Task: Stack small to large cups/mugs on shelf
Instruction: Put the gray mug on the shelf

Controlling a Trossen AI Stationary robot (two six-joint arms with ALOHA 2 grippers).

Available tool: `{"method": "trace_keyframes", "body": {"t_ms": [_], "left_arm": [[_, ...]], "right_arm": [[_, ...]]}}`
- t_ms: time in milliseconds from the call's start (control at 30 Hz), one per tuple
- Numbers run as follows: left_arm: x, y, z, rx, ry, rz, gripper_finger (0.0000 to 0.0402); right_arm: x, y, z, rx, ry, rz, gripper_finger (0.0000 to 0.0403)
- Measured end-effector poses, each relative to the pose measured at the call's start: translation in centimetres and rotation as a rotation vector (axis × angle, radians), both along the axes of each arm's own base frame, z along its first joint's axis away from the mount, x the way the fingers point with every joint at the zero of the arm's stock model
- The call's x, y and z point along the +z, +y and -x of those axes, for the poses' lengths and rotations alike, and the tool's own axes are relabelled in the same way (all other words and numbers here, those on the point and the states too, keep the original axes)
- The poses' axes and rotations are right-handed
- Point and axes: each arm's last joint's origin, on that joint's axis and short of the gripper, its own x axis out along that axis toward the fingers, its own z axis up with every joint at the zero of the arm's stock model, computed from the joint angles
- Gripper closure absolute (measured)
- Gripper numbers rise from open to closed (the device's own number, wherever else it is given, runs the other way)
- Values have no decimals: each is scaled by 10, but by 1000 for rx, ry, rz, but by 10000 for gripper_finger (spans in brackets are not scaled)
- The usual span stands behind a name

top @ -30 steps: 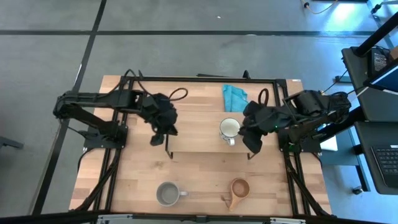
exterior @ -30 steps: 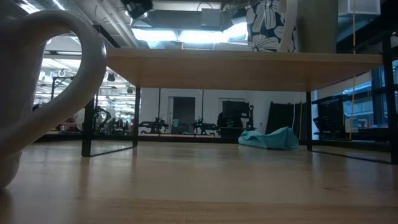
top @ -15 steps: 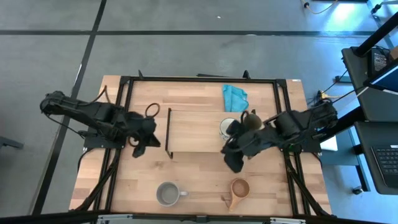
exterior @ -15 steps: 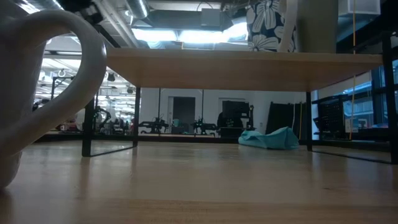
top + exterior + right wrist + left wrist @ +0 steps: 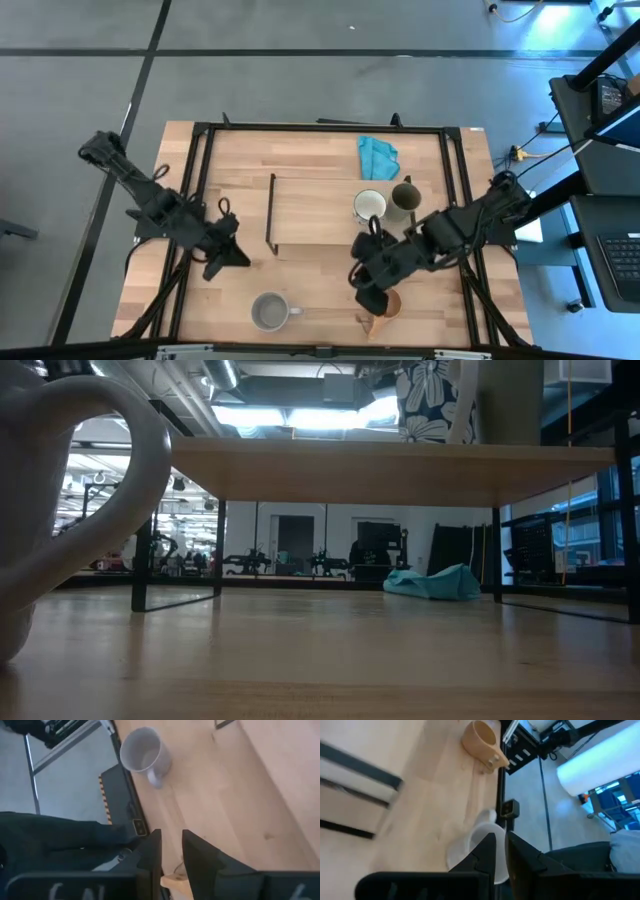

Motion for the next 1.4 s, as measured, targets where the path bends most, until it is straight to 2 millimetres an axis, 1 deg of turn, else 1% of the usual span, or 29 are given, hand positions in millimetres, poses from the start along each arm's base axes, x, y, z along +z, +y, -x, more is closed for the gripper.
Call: {"method": "trace_keyframes", "body": {"t_ms": [100,233,400,567,667,767,900,1033,1100,1267,1400], "left_arm": [[-9,-18,1,13,54,23,366],[-22,-41,3,34,123,52,366],[-36,-66,7,38,155,65,366],[-51,-85,14,49,196,45,366],[-57,-92,18,37,213,25,366],[-62,-97,22,40,203,-9,366],[-68,-103,25,66,204,-15,366],[-77,-110,29,49,222,-50,366],[-82,-113,30,54,235,-57,366],[-95,-121,30,78,272,-55,366],[-102,-128,28,74,269,-43,366]], "right_arm": [[-6,9,-3,17,3,3,325],[-14,18,-11,6,-23,29,325],[-29,31,-33,10,-81,12,325],[-48,45,-54,-9,-123,-32,324],[-57,49,-61,-30,-112,-46,324],[-67,46,-68,-73,-93,-36,324],[-82,39,-85,-149,-84,-56,324],[-100,35,-107,-165,-100,-98,324],[-106,34,-114,-179,-94,-134,324],[-123,34,-122,-210,-45,-173,324],[-129,40,-123,-221,-22,-213,324]]}}
